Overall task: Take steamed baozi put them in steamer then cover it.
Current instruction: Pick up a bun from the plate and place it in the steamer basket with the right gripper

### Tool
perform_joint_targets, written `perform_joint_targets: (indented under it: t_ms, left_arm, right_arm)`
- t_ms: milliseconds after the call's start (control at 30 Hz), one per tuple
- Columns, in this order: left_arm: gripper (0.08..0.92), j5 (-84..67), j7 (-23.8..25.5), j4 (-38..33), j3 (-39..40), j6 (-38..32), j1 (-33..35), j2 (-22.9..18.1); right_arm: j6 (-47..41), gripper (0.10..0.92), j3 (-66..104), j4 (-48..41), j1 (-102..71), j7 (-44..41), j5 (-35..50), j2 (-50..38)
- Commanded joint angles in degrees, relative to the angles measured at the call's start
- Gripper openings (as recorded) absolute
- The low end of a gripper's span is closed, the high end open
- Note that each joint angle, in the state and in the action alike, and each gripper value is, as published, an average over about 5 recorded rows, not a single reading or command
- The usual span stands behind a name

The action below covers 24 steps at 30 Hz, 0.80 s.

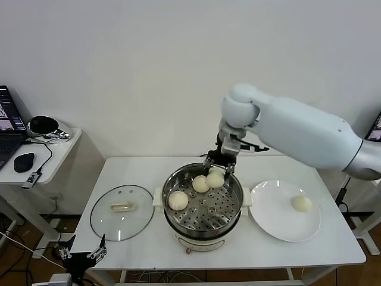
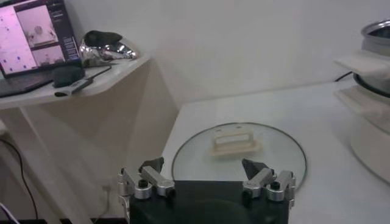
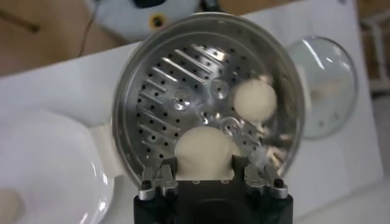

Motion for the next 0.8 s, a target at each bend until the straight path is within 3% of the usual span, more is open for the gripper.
perform_joint_targets:
  t_ms: [33,800]
  left_arm:
    - [0.823,0.1,0.0,0.3,0.4,0.0,-0.1,-0.2]
    - [0.823,0.1,0.3,1.1,0.2,0.4,-0.8,0.1]
  right_arm:
    - [3.7,0.568,-2.6,7.9,-2.1,1.6,-8.9,1.6]
    - [-1.2,0.564,-2.3,8.6,-8.4,2.4,-9.2,4.2]
